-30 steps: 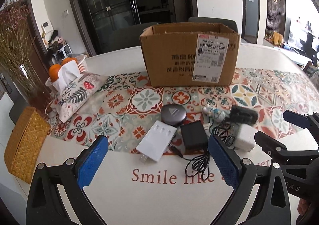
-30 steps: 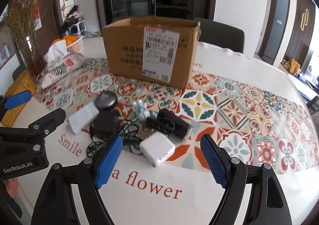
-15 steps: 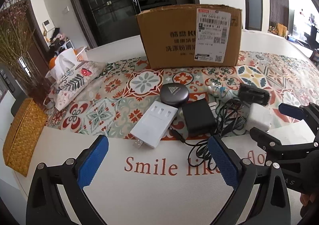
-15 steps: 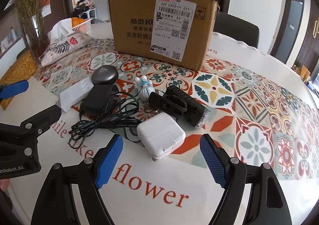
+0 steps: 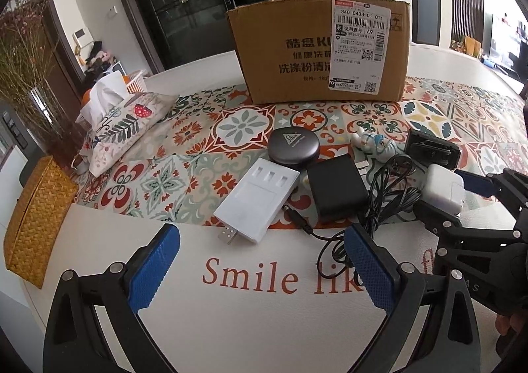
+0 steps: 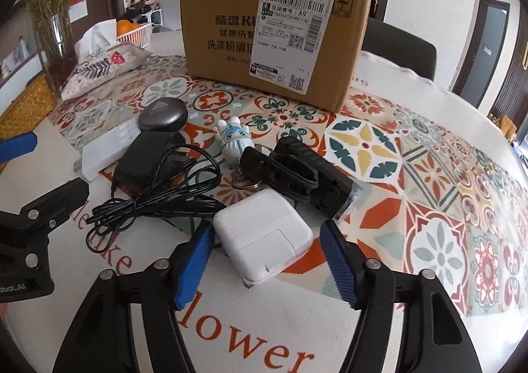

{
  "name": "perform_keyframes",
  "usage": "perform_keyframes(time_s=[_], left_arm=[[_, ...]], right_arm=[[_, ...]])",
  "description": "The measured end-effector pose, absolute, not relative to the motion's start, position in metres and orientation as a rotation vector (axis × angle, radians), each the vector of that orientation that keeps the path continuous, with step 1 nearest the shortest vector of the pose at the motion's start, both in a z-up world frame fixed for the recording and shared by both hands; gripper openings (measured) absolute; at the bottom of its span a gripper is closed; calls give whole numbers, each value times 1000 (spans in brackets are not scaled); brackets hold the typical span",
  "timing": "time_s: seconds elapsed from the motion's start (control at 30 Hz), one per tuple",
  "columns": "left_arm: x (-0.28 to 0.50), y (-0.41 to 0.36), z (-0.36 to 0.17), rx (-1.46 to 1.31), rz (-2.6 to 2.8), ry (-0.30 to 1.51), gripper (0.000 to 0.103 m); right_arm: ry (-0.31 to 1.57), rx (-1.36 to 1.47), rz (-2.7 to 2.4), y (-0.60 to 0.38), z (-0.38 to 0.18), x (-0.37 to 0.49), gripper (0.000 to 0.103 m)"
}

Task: Organize rigid objects
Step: 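Close the right gripper on the white charger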

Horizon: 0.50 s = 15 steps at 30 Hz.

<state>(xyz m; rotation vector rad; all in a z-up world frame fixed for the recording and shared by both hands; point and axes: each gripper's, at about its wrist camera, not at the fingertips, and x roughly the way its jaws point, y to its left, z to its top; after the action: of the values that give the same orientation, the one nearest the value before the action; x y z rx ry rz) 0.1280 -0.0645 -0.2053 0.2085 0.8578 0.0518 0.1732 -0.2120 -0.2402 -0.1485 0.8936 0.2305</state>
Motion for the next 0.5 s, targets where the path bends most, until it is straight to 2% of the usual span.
perform_keyframes(time_s=[0.13, 0.4, 0.5], left_arm=[[130, -65, -205, 211, 45, 856, 101], [129, -74, -196, 216, 14, 833, 101], [131, -79, -189, 187, -5, 821, 97]], right_arm=[[899, -130, 243, -213, -242, 173, 57], [912, -98, 200, -221, -235, 164, 57], [910, -67, 158, -230, -224, 157, 57]])
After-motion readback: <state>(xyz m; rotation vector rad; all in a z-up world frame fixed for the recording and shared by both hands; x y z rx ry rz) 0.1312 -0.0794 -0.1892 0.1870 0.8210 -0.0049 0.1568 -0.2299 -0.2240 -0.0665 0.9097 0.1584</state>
